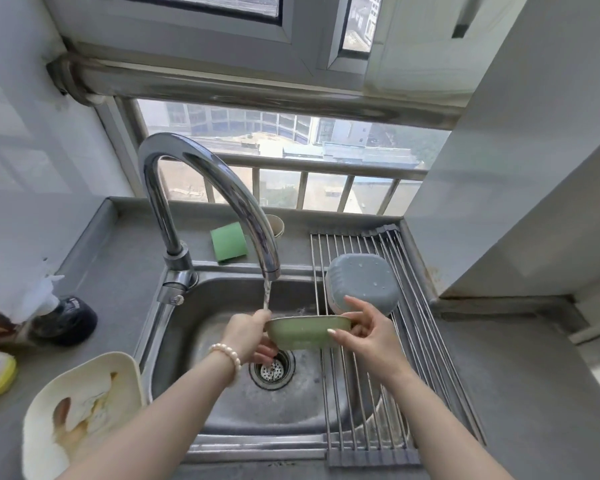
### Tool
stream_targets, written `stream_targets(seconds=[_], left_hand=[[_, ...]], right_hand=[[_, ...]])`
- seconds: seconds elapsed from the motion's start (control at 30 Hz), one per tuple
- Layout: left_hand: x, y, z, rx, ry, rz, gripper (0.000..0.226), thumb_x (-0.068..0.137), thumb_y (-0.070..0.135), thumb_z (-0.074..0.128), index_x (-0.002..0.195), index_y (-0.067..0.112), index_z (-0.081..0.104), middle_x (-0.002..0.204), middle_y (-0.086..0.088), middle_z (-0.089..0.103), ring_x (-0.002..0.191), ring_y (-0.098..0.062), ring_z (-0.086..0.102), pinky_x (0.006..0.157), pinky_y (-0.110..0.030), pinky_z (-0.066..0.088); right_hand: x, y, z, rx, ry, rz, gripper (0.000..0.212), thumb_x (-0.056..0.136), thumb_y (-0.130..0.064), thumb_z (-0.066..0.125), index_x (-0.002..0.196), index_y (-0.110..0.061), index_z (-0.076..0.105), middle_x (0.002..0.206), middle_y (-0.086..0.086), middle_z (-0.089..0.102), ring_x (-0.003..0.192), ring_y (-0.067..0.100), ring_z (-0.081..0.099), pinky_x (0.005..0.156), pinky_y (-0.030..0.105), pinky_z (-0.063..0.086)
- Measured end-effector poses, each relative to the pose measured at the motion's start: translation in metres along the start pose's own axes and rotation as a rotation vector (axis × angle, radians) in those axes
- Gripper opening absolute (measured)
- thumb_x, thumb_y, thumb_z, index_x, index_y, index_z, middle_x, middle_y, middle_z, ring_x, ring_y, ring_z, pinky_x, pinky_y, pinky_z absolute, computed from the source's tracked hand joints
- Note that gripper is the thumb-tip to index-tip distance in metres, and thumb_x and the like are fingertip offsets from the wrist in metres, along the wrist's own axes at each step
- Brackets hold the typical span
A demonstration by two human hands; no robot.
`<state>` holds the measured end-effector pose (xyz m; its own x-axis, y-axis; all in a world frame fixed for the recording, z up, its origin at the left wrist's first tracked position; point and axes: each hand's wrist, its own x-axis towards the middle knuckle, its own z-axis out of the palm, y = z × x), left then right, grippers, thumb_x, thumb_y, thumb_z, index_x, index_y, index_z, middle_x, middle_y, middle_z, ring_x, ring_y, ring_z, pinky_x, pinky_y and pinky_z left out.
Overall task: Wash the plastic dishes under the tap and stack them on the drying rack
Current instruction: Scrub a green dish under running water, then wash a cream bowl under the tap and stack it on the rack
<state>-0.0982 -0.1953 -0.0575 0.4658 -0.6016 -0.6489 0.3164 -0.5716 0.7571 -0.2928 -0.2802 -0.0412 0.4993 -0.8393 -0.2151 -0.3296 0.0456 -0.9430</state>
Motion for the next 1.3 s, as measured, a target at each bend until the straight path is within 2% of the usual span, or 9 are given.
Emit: stream_targets(seconds=[0.13,0.2,0.37,0.43,0.5,0.63,0.9,1.13,1.3], left_hand=[[-0.004,-0.001,0.025,0.084,-0.02,0.179,0.046,0.093,0.044,0.051,0.072,0.004,0.063,0.062,-0.004,0.059,0.054,-0.015,0.051,0.057,-0.027,0.044],[-0.002,-0.003,0.038,0.221,-0.053,0.317,0.047,0.087,0.05,0.057,0.1,0.007,0.07,0.092,-0.004,0.064,0.082,-0.015,0.059,0.078,-0.031,0.05],[0.009,0.005,0.081,0.221,-0.093,0.326,0.076,0.08,0.033,0.071,0.146,0.025,0.034,0.127,-0.003,0.048,0.112,-0.019,0.053,0.093,-0.041,0.052],[0.016,0.015,0.099,0.217,-0.024,0.328,0.065,0.086,0.03,0.066,0.144,0.02,0.038,0.124,-0.004,0.052,0.105,-0.02,0.057,0.082,-0.039,0.057],[0.022,0.028,0.112,0.176,0.015,0.305,0.056,0.089,0.031,0.063,0.139,0.015,0.046,0.117,-0.005,0.058,0.097,-0.024,0.062,0.07,-0.039,0.06],[0.036,0.048,0.131,0.353,0.093,0.361,0.045,0.087,0.044,0.062,0.12,0.014,0.062,0.108,-0.006,0.067,0.095,-0.025,0.063,0.085,-0.039,0.053],[0.066,0.056,0.136,0.876,0.062,0.333,0.054,0.094,0.054,0.037,0.118,0.011,0.06,0.111,-0.009,0.065,0.101,-0.028,0.06,0.085,-0.035,0.048],[0.053,0.051,0.127,0.751,-0.252,0.252,0.066,0.096,0.048,0.04,0.151,0.021,0.017,0.14,-0.008,0.048,0.122,-0.026,0.05,0.105,-0.036,0.039],[0.015,0.05,0.094,1.044,-0.436,0.277,0.057,0.097,0.044,0.043,0.144,0.012,0.036,0.141,-0.009,0.047,0.128,-0.023,0.046,0.106,-0.03,0.035]], right_hand=[[0.022,-0.006,-0.023,0.097,0.278,0.026,0.032,0.076,-0.017,0.078,0.103,-0.008,0.062,0.081,0.003,0.067,0.072,0.016,0.062,0.058,0.015,0.049],[0.038,-0.004,-0.032,0.138,0.425,0.101,0.028,0.077,-0.027,0.078,0.089,-0.006,0.063,0.076,0.003,0.066,0.066,0.014,0.059,0.061,0.022,0.048],[0.07,0.004,-0.055,0.066,0.515,0.28,0.042,0.079,-0.052,0.068,0.073,-0.012,0.06,0.071,0.002,0.062,0.068,0.02,0.056,0.067,0.034,0.046],[0.076,0.0,-0.064,0.049,0.414,0.265,0.043,0.083,-0.058,0.06,0.079,-0.016,0.065,0.079,0.0,0.066,0.078,0.021,0.06,0.075,0.034,0.05],[0.083,-0.005,-0.071,0.119,0.304,0.234,0.044,0.086,-0.053,0.06,0.112,-0.018,0.067,0.108,0.0,0.067,0.1,0.02,0.061,0.092,0.039,0.05],[0.098,-0.012,-0.083,-0.037,0.187,0.17,0.069,0.093,-0.029,0.059,0.151,-0.016,0.024,0.147,0.001,0.039,0.13,0.022,0.041,0.106,0.034,0.036],[0.127,0.009,-0.087,-0.287,0.063,0.122,0.06,0.097,-0.023,0.052,0.149,-0.013,0.025,0.152,0.006,0.031,0.137,0.022,0.032,0.111,0.031,0.024],[0.125,0.039,-0.089,-0.443,0.059,0.1,0.058,0.099,-0.02,0.046,0.151,-0.017,0.02,0.157,0.004,0.022,0.143,0.022,0.023,0.117,0.035,0.018],[0.097,0.033,-0.079,-0.55,0.265,-0.048,0.053,0.096,-0.017,0.05,0.146,-0.014,0.033,0.151,0.006,0.032,0.139,0.022,0.028,0.114,0.036,0.022]])
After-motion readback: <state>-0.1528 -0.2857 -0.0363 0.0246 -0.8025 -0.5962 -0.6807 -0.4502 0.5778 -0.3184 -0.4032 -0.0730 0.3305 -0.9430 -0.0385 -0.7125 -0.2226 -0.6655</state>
